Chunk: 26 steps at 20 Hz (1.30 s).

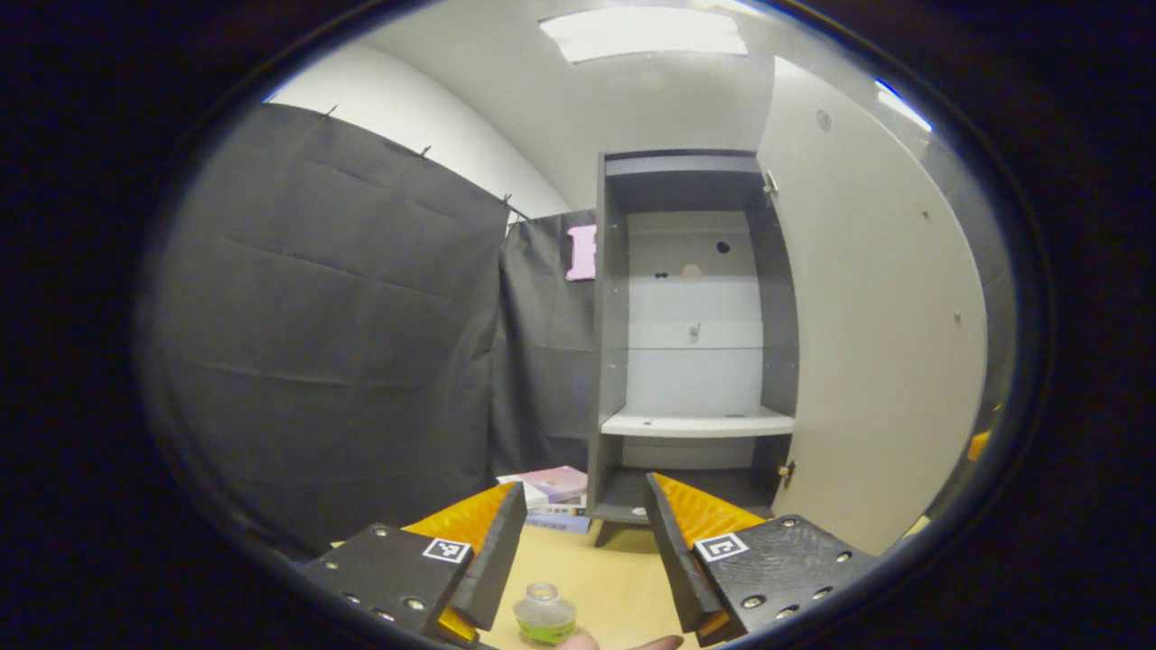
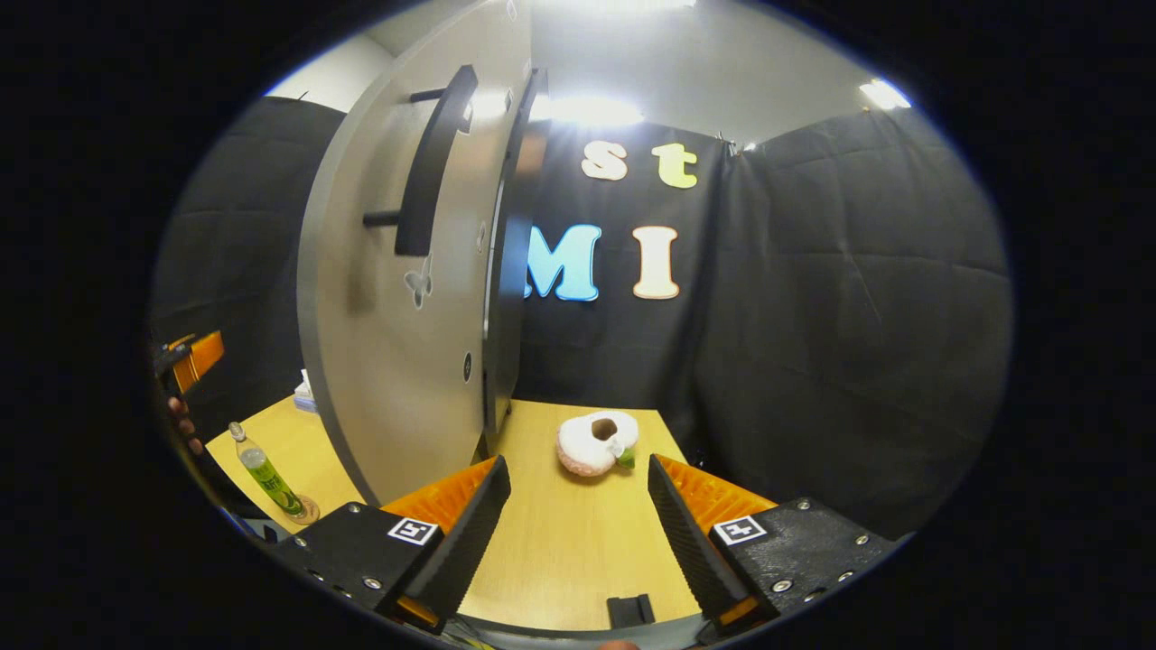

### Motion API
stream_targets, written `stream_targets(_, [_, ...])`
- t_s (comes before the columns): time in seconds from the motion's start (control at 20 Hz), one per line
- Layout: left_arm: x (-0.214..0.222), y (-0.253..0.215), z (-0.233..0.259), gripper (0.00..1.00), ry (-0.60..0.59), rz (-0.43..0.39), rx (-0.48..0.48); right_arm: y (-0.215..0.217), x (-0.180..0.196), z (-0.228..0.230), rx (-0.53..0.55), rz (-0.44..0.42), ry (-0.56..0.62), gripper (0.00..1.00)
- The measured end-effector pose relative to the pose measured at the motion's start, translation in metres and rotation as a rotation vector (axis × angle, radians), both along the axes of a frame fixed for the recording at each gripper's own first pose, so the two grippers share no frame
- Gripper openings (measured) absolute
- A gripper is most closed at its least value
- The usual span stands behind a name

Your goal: Open the cabinet door with the right hand, grasp the bottle in the cabinet with the left hand and place it on the coaster, then close the cabinet door with the right hand.

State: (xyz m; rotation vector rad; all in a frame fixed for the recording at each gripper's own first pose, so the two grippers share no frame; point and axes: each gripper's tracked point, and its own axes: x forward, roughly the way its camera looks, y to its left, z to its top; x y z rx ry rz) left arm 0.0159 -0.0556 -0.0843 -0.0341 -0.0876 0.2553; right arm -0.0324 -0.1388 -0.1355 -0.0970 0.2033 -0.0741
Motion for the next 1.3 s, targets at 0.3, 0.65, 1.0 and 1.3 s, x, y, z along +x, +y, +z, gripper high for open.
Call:
stream_targets(0.3, [-0.014, -0.017, 0.043, 0.78, 0.053, -0.093, 0.035, 0.010, 0.013, 0.061, 0.170, 0.088, -0.039, 0.97])
stream_targets(0.65, [-0.018, -0.032, 0.065, 0.78, 0.062, -0.226, 0.004, 0.021, 0.013, 0.159, 0.153, 0.111, -0.173, 0.95])
stream_targets(1.0, [-0.019, -0.037, 0.059, 0.78, 0.085, -0.296, 0.053, 0.069, 0.000, 0.166, 0.075, 0.096, -0.206, 0.89])
stream_targets(1.3, [-0.019, -0.040, 0.053, 0.78, 0.102, -0.360, 0.025, 0.102, 0.000, 0.168, 0.128, 0.092, -0.184, 0.91])
